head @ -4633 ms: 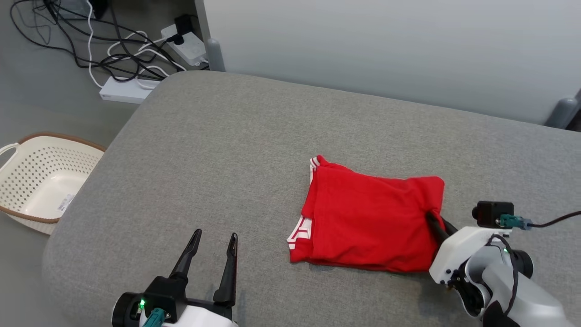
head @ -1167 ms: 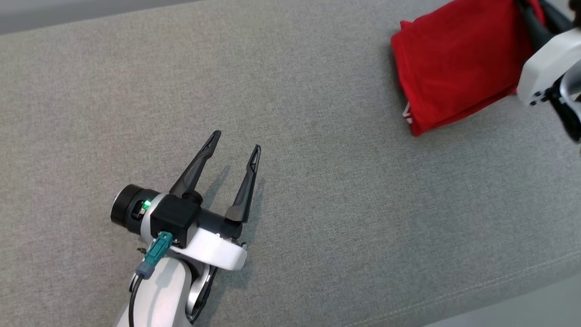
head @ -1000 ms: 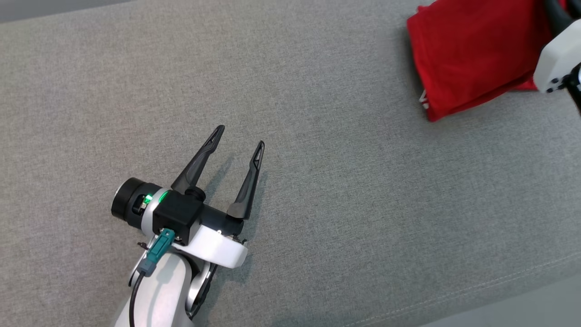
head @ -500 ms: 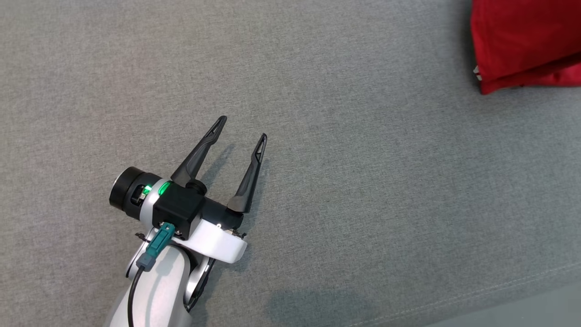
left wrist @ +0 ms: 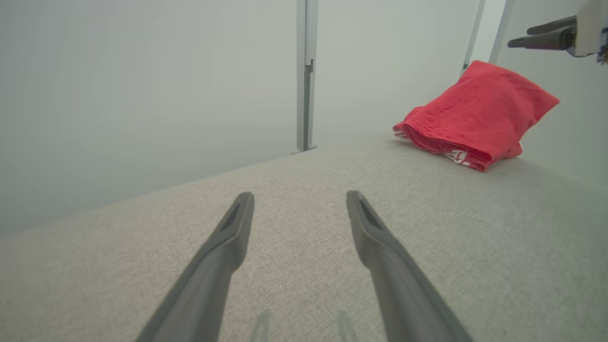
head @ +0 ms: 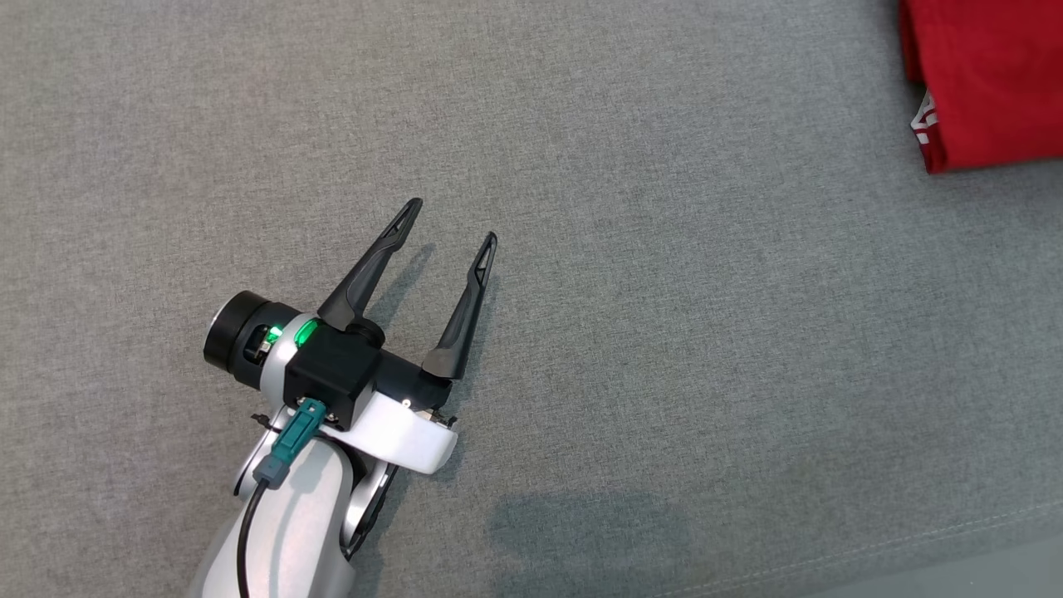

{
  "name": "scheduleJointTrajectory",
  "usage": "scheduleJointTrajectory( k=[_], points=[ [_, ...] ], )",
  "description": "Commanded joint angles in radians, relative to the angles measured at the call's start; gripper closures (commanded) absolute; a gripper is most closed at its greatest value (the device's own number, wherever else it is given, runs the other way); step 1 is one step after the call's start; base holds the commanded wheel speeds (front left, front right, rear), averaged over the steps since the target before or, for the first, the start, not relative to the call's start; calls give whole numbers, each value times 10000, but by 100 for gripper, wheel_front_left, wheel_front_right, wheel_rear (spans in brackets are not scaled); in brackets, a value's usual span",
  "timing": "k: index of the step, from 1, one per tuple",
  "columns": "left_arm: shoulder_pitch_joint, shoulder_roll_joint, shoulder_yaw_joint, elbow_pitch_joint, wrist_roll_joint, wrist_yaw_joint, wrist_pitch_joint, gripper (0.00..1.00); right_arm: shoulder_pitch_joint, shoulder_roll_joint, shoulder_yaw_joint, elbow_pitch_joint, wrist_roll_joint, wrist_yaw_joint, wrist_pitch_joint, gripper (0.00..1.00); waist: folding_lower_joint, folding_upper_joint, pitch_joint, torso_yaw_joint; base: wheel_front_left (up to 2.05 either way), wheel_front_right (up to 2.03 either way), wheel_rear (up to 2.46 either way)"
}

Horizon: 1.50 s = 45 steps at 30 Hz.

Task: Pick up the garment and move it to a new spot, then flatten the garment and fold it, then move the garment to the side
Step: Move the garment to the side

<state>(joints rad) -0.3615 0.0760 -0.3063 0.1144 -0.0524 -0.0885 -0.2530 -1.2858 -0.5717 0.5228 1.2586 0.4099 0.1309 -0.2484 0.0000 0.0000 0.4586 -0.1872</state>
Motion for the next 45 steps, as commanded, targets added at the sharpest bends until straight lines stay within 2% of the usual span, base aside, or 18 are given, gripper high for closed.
scheduleJointTrajectory(
  k=[1,5,12,19,25,31,37,40,45],
  points=[
    [-324,58,271,-275,-21,-96,-88,0,77,-202,-52,-40,-178,-2,-133,0,0,0,3,2,0,0,0],
    [-333,55,302,-275,-40,-72,-88,0,188,55,-957,-296,-1026,-2,-133,0,0,0,1,-45,0,0,0],
    [-291,-29,419,-286,-245,60,-88,0,1154,1241,-2409,-1852,-2257,-2,-133,0,0,0,-294,-72,0,0,0],
    [119,-184,765,-319,-966,436,-88,0,2854,2682,-4061,-3996,-1728,-2,-133,0,0,0,-1004,177,0,0,0],
    [452,-234,1024,-427,-1286,941,-88,0,4355,3540,-3901,-5832,-1666,-2,-133,0,0,0,-1793,498,0,0,0],
    [805,-250,1466,-497,-1661,1327,-88,0,5722,4153,-3356,-7052,-1543,-2,-133,0,0,0,-2688,886,0,0,0],
    [1391,-255,1843,-540,-2108,1516,-88,0,7080,4366,-3031,-7890,-1543,-2,-133,0,0,0,-3686,1282,0,0,0],
    [1794,-256,1787,-358,-2106,1478,-88,0,7843,4442,-2991,-8323,-1411,-2,-133,0,0,0,-4242,1491,0,0,0],
    [2327,-257,1670,-259,-2023,1553,-88,0,9280,4532,-3402,-9384,-1341,-2,-133,0,0,0,-4867,1830,0,0,0]
  ],
)
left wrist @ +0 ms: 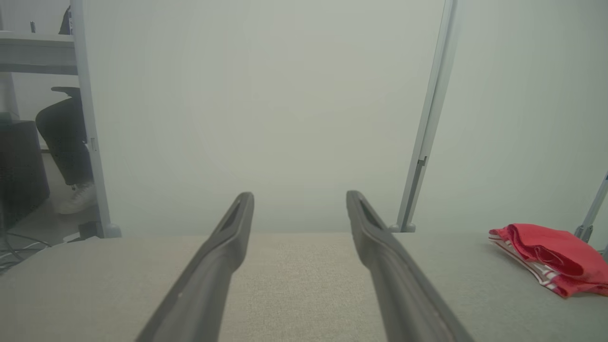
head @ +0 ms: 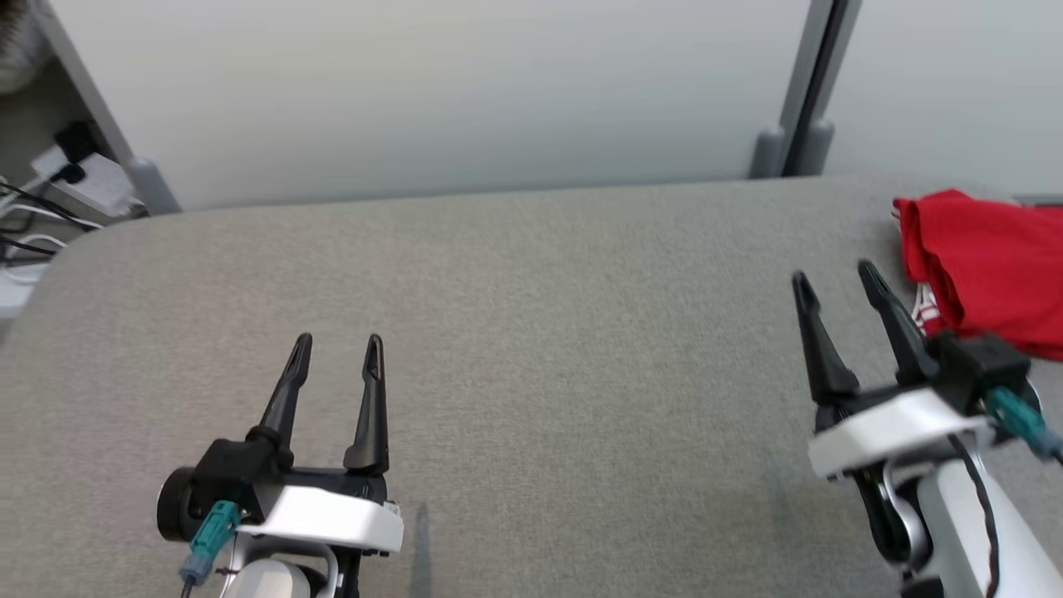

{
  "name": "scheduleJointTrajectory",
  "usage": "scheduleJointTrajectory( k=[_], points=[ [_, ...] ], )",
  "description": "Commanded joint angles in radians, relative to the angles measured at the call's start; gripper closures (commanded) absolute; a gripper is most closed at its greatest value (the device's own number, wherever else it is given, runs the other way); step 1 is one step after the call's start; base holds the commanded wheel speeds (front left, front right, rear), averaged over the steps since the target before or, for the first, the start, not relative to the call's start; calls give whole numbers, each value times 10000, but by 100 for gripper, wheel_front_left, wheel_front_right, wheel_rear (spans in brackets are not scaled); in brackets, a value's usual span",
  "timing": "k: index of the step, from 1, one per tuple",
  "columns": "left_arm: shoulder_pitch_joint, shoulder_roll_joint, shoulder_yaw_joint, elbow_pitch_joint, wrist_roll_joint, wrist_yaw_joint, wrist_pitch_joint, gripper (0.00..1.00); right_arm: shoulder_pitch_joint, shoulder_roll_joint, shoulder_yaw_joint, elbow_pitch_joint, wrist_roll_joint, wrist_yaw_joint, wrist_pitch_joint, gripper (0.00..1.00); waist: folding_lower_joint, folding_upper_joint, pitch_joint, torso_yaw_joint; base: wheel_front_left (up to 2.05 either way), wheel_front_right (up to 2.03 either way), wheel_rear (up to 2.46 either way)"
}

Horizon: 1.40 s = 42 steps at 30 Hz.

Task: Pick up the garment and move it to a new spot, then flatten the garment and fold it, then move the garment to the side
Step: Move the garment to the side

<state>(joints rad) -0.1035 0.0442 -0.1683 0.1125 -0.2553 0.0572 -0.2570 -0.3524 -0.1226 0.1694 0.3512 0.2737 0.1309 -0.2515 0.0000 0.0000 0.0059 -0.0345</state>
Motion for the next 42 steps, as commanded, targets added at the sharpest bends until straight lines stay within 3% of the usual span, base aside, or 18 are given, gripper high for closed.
scheduleJointTrajectory(
  k=[1,10,20,42],
  points=[
    [-156,62,280,-245,16,136,-48,0,255,61,32,-537,-24,-2,-103,0,0,0,-429,373,0,0,0],
    [876,61,620,-470,342,287,-48,0,2607,115,-585,-2072,-99,-2,-103,0,0,0,-889,750,0,0,0],
    [2155,61,1047,-617,412,105,-48,0,4387,306,-912,-3012,-133,-2,-103,0,0,0,-1428,935,0,0,0],
    [2592,61,1147,-145,618,28,-48,0,5045,363,-936,-3197,-71,-2,-103,0,0,0,-1633,802,0,0,0]
  ],
)
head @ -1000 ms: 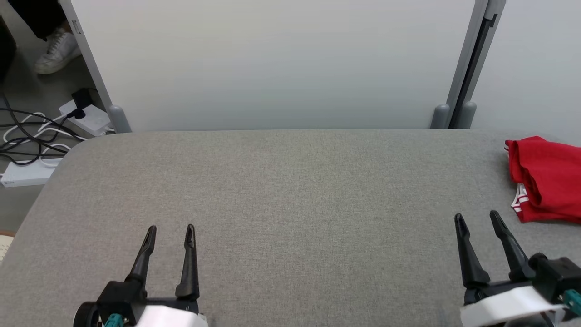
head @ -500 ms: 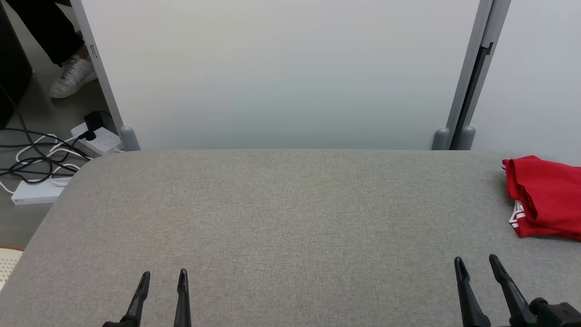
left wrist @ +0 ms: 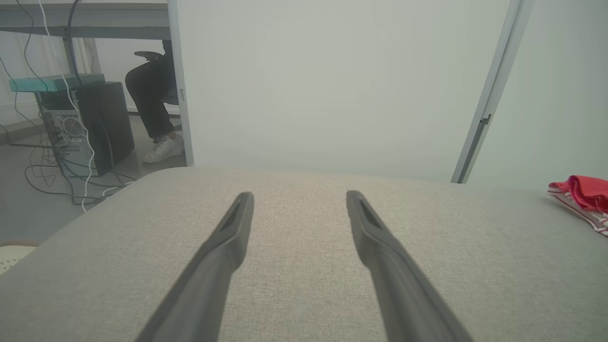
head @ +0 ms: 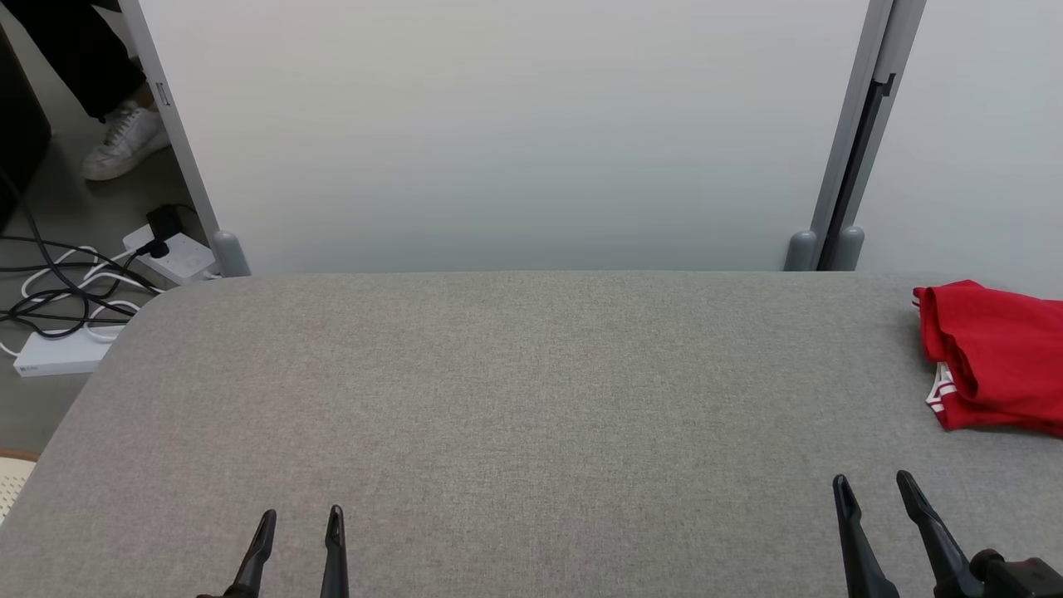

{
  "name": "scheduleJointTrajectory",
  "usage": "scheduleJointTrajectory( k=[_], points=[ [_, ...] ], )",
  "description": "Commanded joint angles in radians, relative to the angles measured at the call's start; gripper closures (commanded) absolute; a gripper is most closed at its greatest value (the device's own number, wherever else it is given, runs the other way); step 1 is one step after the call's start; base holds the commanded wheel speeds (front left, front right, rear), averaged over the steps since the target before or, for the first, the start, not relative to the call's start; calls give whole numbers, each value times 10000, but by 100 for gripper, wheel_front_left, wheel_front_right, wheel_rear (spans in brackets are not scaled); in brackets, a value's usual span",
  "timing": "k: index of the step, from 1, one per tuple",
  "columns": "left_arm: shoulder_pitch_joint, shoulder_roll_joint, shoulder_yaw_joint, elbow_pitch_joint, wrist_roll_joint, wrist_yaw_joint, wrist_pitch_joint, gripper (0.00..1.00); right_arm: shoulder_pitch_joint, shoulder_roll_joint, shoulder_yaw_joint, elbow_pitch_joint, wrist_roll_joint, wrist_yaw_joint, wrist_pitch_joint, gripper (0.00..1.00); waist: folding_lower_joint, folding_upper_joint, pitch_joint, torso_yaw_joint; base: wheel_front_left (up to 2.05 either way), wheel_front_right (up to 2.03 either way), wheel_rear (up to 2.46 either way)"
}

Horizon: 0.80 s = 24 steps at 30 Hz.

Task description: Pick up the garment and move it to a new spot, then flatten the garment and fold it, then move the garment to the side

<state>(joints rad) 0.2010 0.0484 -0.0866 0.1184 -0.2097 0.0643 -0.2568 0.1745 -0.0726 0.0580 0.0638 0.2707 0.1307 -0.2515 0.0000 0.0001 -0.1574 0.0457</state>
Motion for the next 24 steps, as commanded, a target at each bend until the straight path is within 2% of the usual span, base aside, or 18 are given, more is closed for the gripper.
scheduleJointTrajectory(
  k=[1,21,22,24],
  points=[
    [-454,18,342,-185,165,-50,-49,0,-213,-134,171,-308,-38,0,-103,0,0,-1,-2,-3,0,0,0],
    [-556,18,303,23,94,-9,-49,0,-227,-205,154,-162,18,0,-103,0,0,-1,-32,0,0,0,0],
    [-4,-4,22,277,75,-24,1,100,3,4,-81,114,13,2,2,100,0,-1,-32,-3,0,0,0],
    [61,-40,18,543,49,-25,18,100,55,67,-72,352,22,2,23,100,0,-1,-32,-4,0,0,0]
  ],
)
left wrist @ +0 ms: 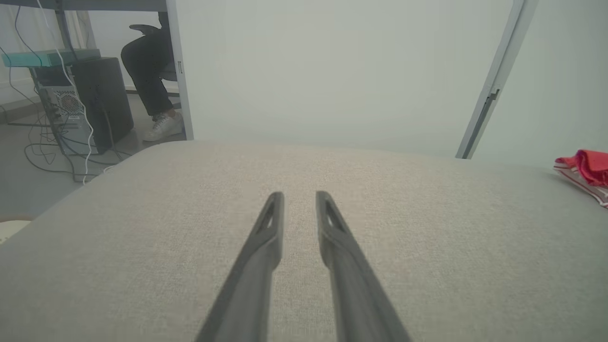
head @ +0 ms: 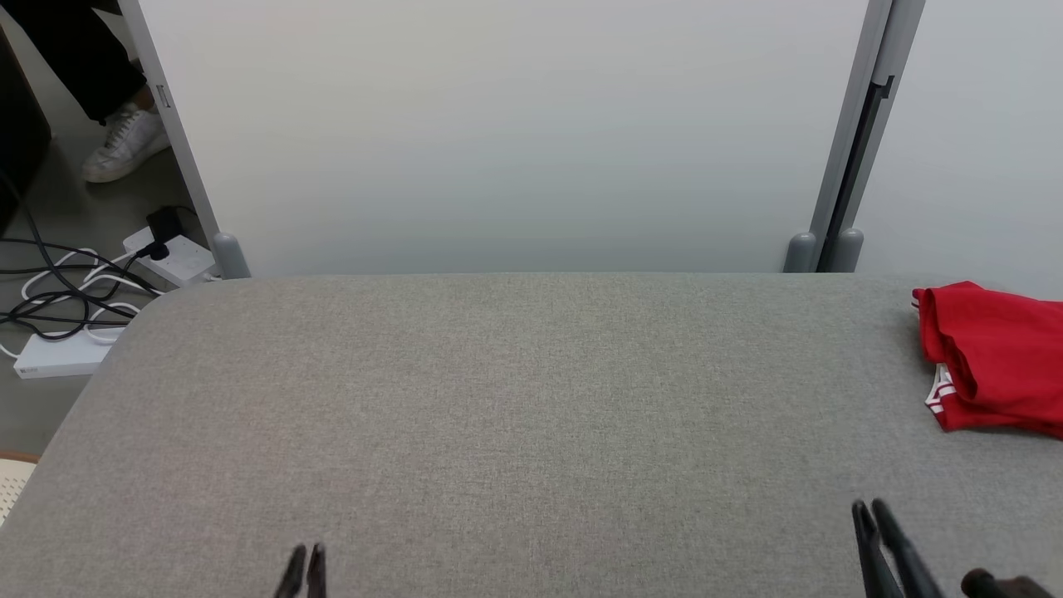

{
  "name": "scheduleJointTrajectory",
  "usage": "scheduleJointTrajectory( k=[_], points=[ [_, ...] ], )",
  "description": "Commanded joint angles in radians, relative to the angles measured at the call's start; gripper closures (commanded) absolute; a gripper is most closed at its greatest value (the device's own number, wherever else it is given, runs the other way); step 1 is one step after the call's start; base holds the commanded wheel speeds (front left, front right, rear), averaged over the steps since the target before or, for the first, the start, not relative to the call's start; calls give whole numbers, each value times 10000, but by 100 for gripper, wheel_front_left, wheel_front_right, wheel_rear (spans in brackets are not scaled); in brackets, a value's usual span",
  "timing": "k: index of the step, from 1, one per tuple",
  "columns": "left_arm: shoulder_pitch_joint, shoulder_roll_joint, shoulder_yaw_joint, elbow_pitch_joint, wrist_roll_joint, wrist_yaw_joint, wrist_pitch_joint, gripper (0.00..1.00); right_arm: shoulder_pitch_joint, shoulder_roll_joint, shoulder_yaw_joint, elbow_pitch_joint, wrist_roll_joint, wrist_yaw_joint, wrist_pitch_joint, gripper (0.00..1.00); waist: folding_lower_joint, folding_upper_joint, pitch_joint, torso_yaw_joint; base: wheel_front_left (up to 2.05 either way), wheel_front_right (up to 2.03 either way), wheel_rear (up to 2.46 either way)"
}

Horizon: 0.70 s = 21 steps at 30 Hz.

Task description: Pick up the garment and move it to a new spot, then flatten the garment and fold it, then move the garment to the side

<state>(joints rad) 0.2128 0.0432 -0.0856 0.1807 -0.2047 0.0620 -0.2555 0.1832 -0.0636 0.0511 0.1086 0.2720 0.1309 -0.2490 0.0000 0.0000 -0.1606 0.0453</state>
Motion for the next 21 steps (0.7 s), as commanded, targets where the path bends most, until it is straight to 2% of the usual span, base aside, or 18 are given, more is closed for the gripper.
scheduleJointTrajectory(
  k=[1,6,10,15,21],
  points=[
    [29,-4,2,47,-11,-2,5,100,22,12,-1,47,12,0,16,100,0,0,1,0,0,0,0],
    [192,-27,50,477,-274,-38,89,100,178,70,-23,454,268,0,92,100,1,0,19,-6,0,0,0],
    [82,-24,120,471,-723,-100,211,100,80,68,-73,469,697,0,206,100,22,0,63,-24,0,0,0],
    [-39,-20,190,463,-1288,-177,350,100,-39,67,-133,502,1236,0,346,100,2,0,146,-42,0,0,0],
    [-175,-16,263,462,-1851,-254,491,100,-169,67,-194,539,1775,0,486,100,0,0,216,-60,0,0,0]
  ],
)
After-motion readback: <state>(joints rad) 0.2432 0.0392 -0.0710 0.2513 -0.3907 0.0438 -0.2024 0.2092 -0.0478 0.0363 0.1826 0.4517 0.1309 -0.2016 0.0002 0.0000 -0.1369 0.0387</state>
